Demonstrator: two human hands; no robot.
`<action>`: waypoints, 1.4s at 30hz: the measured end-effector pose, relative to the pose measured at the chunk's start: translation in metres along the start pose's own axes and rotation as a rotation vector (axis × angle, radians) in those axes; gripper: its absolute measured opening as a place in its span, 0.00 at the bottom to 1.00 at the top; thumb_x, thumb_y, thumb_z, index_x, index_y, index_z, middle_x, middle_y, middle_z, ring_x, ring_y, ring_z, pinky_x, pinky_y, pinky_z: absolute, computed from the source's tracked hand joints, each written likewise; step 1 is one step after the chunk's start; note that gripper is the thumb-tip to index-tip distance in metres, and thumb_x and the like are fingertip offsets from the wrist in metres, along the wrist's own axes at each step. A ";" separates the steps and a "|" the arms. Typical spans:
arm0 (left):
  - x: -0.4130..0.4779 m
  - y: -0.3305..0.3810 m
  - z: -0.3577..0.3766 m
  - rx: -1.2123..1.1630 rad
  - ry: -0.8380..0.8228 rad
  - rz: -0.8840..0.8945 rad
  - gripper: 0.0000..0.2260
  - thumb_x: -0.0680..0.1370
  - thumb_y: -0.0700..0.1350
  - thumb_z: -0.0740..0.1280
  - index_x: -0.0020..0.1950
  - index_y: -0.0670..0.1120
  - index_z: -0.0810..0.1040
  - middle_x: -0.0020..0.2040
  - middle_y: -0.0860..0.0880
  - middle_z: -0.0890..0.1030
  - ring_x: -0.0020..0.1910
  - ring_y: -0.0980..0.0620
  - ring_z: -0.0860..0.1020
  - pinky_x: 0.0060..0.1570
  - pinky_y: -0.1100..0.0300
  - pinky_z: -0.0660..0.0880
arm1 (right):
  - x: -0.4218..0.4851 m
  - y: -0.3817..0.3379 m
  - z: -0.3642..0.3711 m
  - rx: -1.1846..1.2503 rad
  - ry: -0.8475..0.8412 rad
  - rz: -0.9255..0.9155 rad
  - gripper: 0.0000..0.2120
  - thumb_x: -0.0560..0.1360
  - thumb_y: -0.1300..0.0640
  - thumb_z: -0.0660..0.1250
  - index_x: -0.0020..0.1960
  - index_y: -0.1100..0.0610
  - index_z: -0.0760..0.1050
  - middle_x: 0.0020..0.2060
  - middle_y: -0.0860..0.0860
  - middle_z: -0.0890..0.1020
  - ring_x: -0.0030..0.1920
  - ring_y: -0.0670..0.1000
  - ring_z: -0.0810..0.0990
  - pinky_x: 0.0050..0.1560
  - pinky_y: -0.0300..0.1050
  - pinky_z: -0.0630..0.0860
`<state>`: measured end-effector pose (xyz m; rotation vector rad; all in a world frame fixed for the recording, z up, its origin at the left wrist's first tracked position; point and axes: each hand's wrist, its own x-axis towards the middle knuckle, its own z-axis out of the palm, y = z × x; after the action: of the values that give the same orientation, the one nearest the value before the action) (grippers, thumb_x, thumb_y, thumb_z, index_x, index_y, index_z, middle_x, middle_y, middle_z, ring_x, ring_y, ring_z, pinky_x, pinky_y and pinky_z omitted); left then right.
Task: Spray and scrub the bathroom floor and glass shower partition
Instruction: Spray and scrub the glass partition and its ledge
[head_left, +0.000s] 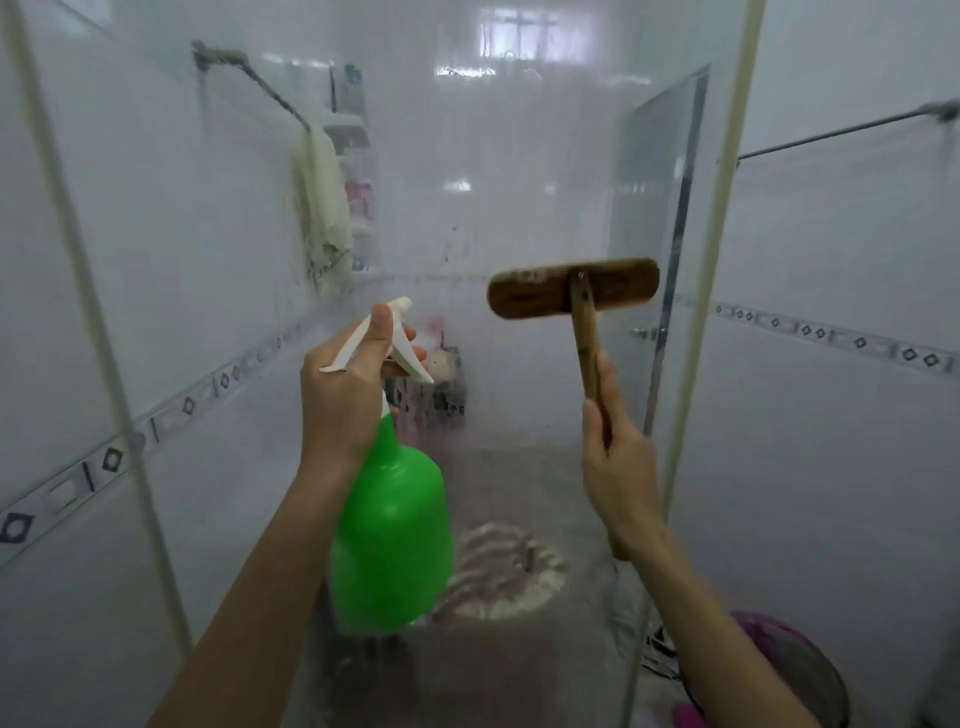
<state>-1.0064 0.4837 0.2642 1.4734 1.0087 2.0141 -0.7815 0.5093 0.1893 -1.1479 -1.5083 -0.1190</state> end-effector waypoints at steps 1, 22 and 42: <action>0.000 -0.002 0.003 -0.001 -0.001 0.001 0.16 0.84 0.49 0.61 0.49 0.39 0.84 0.35 0.54 0.86 0.34 0.59 0.84 0.28 0.70 0.74 | 0.033 -0.007 -0.011 0.031 0.021 0.030 0.24 0.83 0.51 0.53 0.76 0.38 0.51 0.29 0.57 0.70 0.24 0.44 0.64 0.24 0.40 0.64; -0.010 -0.026 0.003 -0.032 -0.015 0.030 0.12 0.82 0.49 0.62 0.46 0.50 0.84 0.36 0.55 0.87 0.39 0.50 0.85 0.43 0.60 0.82 | -0.050 0.037 -0.006 0.129 0.022 0.125 0.27 0.82 0.54 0.55 0.73 0.31 0.51 0.28 0.56 0.71 0.22 0.45 0.64 0.21 0.40 0.65; -0.033 -0.051 -0.067 0.146 0.122 -0.017 0.15 0.84 0.52 0.59 0.48 0.49 0.84 0.45 0.43 0.87 0.46 0.44 0.86 0.34 0.63 0.76 | 0.070 -0.084 0.048 0.067 -0.092 -0.195 0.26 0.83 0.54 0.54 0.77 0.45 0.49 0.24 0.46 0.67 0.22 0.47 0.66 0.23 0.42 0.68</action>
<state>-1.0615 0.4725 0.1940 1.4228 1.2373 2.0772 -0.8621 0.5376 0.2724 -0.9621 -1.6924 -0.1485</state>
